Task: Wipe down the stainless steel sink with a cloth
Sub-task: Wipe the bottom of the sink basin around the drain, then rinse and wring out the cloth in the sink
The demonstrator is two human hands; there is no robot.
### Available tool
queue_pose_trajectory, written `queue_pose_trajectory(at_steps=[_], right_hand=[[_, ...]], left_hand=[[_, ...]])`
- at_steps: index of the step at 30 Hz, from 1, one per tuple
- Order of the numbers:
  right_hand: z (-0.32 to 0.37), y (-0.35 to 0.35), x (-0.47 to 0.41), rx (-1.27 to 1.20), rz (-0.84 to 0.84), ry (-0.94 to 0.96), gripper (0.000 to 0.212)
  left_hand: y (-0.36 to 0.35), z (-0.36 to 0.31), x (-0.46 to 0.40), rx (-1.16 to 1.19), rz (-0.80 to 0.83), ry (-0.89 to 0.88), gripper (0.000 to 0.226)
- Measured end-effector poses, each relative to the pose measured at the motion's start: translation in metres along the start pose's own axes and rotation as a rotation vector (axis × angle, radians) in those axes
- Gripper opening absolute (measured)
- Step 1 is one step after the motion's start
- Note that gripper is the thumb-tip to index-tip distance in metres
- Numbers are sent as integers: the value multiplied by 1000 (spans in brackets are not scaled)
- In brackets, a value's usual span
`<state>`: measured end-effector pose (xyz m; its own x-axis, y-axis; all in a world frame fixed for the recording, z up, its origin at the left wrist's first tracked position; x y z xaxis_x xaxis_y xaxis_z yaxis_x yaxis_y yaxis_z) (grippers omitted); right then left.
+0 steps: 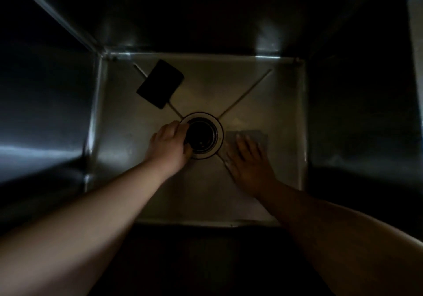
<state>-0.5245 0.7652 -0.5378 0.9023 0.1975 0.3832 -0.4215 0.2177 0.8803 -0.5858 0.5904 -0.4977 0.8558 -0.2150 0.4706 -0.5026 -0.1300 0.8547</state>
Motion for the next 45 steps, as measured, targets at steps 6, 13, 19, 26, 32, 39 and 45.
queue_pose_trajectory(at_steps=[6,13,19,26,32,39,45], right_hand=[[-53,5,-25,46,29,-279,57],[-9,-3,24,187,229,97,62],[-41,-1,-17,234,188,-51,51],[-56,-3,44,294,405,-60,68],[9,9,75,452,287,665,67],[80,-25,47,396,222,737,47],[77,-14,42,395,207,847,57]], left_hand=[[-16,50,17,15,83,236,67],[-29,50,21,-88,250,336,74],[-23,54,24,-22,218,306,74],[-18,48,35,-41,264,248,71],[1,56,32,-84,248,239,74],[-17,73,43,-122,328,238,77],[-21,83,59,2,459,379,75]])
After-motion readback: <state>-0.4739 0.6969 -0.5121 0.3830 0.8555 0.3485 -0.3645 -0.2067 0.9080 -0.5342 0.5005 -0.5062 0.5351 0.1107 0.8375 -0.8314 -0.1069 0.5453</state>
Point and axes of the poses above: each hand's wrist, its own x-axis away from the middle knuckle, its own y-axis out of the back of the hand, z = x × y, the point moved 6 cm from there along -x, towards the middle knuckle, and after that the axes turned 3 degrees about -x, right-handed, at the moved point
